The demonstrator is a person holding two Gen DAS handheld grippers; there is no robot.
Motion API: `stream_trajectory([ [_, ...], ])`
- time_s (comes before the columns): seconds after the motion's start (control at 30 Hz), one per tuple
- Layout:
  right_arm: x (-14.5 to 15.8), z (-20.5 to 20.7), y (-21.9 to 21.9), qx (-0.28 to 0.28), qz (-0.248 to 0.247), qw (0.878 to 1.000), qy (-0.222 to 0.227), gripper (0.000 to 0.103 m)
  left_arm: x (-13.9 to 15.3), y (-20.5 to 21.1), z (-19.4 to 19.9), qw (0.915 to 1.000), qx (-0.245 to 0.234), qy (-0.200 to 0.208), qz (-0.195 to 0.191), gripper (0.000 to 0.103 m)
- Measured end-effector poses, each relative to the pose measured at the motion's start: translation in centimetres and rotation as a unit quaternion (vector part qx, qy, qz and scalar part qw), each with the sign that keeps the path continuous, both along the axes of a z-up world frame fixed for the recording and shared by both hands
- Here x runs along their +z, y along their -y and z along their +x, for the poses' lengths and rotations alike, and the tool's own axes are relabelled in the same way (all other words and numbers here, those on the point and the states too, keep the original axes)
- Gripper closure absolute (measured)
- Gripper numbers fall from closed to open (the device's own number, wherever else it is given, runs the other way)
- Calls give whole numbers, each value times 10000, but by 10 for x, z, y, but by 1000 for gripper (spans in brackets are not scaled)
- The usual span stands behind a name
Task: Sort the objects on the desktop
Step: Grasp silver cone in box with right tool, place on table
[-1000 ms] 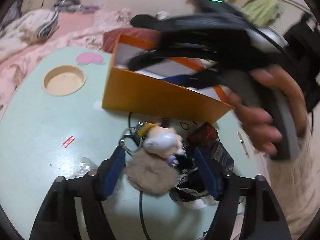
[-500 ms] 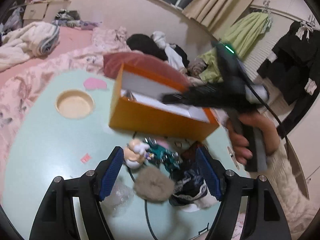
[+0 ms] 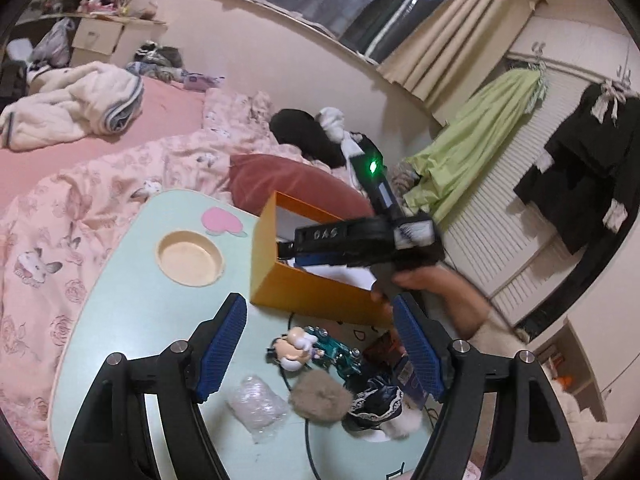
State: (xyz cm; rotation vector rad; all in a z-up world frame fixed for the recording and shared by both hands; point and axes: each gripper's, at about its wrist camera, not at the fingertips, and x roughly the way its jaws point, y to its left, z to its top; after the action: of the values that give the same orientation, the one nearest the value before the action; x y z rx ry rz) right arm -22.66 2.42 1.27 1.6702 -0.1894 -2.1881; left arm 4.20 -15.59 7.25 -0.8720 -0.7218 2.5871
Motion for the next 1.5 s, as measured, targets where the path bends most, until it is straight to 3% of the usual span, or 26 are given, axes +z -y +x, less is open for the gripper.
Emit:
stream_trajectory([
  [0.03,-5,-3,-2,-38,-2,10000,55,72,-1,4,0,10000,41,9,26,28],
  [0.2,17,13,-36,-228,-549,9976,-362,73,-8,10,-3,9998,121,128,111,28],
  [0.33,52,72,-89,-389,-1085,9903,-782,73,-9,3,-14,9996,-31,212,185,28],
  [0.5,54,143,-108,-592,-1180,9837,-1220,72,4,-38,-57,9965,-674,472,-176,25],
  [0.6,53,170,-119,-753,-1403,9762,-1475,69,13,-82,-91,9876,-1383,625,-397,25],
  [0.7,50,192,-136,-941,-1720,9687,-1524,58,17,-120,-117,9801,-1764,715,-567,25],
  [0.77,50,208,-148,-1108,-1824,9630,-1648,57,15,-145,-130,9717,-2057,831,-811,25],
  [0.87,48,232,-159,-1183,-1664,9629,-1768,46,-8,-193,-156,9441,-2668,1505,-1220,25],
  [0.97,35,240,-169,-1350,-1691,9640,-1548,46,-38,-224,-179,9231,-2864,2166,-1376,27],
  [1.1,21,244,-185,-1613,-1944,9585,-1323,46,-72,-251,-200,8982,-2943,2849,-1595,45],
  [1.13,19,245,-187,-1660,-1988,9573,-1281,46,-71,-255,-200,9013,-2936,2714,-1666,45],
  [1.23,15,246,-192,-1694,-2091,9556,-1201,46,-71,-266,-199,8975,-2894,2652,-2009,45],
  [1.33,15,248,-191,-1690,-2093,9561,-1162,46,-70,-274,-197,8942,-2900,2334,-2487,45],
  [1.37,15,250,-190,-1677,-2097,9562,-1166,46,-71,-268,-200,8965,-2848,2364,-2435,45],
  [1.43,16,251,-191,-1675,-2061,9564,-1214,46,-68,-258,-207,9024,-2694,2437,-2318,58],
  [1.5,14,249,-192,-1693,-2032,9567,-1218,46,-65,-249,-211,9042,-2641,2431,-2314,62],
])
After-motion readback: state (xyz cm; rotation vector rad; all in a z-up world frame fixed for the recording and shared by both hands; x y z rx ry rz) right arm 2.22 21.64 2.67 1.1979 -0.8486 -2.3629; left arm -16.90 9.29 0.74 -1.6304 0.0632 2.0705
